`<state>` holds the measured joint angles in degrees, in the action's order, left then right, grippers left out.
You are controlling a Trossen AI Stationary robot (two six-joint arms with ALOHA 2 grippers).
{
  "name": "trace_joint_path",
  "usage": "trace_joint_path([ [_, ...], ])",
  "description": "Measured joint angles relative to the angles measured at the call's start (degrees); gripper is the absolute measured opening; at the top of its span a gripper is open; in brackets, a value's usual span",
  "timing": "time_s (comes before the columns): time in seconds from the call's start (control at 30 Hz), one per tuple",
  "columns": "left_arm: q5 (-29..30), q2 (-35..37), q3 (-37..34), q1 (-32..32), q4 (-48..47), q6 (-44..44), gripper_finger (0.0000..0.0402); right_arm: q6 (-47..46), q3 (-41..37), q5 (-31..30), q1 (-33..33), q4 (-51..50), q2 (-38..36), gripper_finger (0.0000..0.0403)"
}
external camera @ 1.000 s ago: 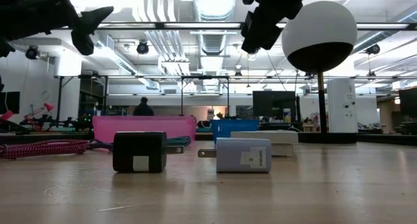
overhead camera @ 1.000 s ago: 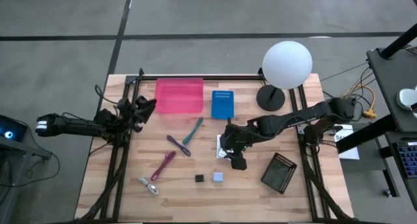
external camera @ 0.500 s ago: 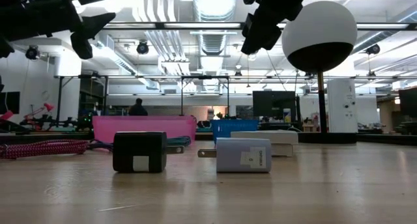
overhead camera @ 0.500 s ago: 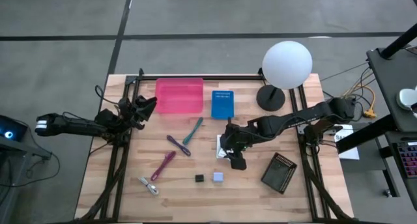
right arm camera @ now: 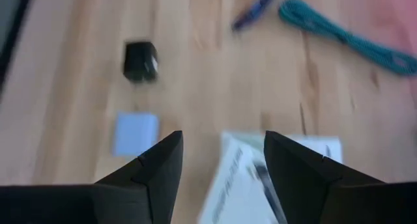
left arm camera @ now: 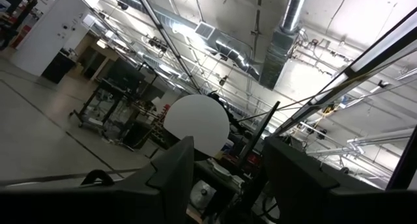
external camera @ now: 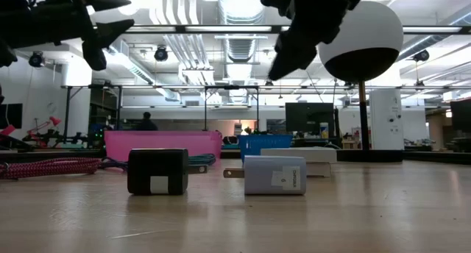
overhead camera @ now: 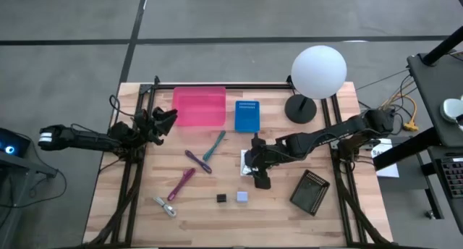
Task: Pick and place items into bin
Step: Put the top white card reader box into the black bin
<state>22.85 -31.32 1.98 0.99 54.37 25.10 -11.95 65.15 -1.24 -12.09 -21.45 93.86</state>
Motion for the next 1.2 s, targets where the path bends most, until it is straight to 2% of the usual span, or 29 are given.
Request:
trace_joint_path([
  [0.1,-0.02,-0.4,0.0,0.0,0.0,0.0,0.0169,-0.15,-3.33,0.05,-0.07,6.76,0.0,0.0201],
  [0.4,-0.02,-0.92,-0.01,0.0,0.02,0.02,0.0169,-3.1,-12.23,-0.45,-0.04,15.5,0.0,0.0201],
  [0.57,-0.03,-1.7,-0.02,0.01,0.02,0.02,0.0169,-2.06,-14.88,-0.6,-0.03,20.24,0.0,0.0201],
  [0.77,-0.04,-3.04,-0.02,0.02,0.05,0.07,0.0169,-0.54,-15.3,-4.94,0.11,28.72,0.04,0.0201],
  [0.87,-0.04,-3.56,-0.02,0.0,0.11,0.09,0.0169,-1.83,-14.43,-7.37,0.22,30.0,0.04,0.0201],
  [1.0,-0.04,-4.23,-0.02,0.01,0.2,0.09,0.0169,-1.83,-11.13,-7.74,1.17,34.54,1.54,0.0201],
  [1.13,-0.06,-4.66,-0.02,0.0,0.56,0.11,0.0169,-0.4,-2.82,-7.16,2.31,34.33,6.59,0.0201],
  [1.2,-0.06,-4.7,0.02,0.02,0.72,0.11,0.0169,0.28,2.41,-6.4,2.92,28.88,9.11,0.0201],
])
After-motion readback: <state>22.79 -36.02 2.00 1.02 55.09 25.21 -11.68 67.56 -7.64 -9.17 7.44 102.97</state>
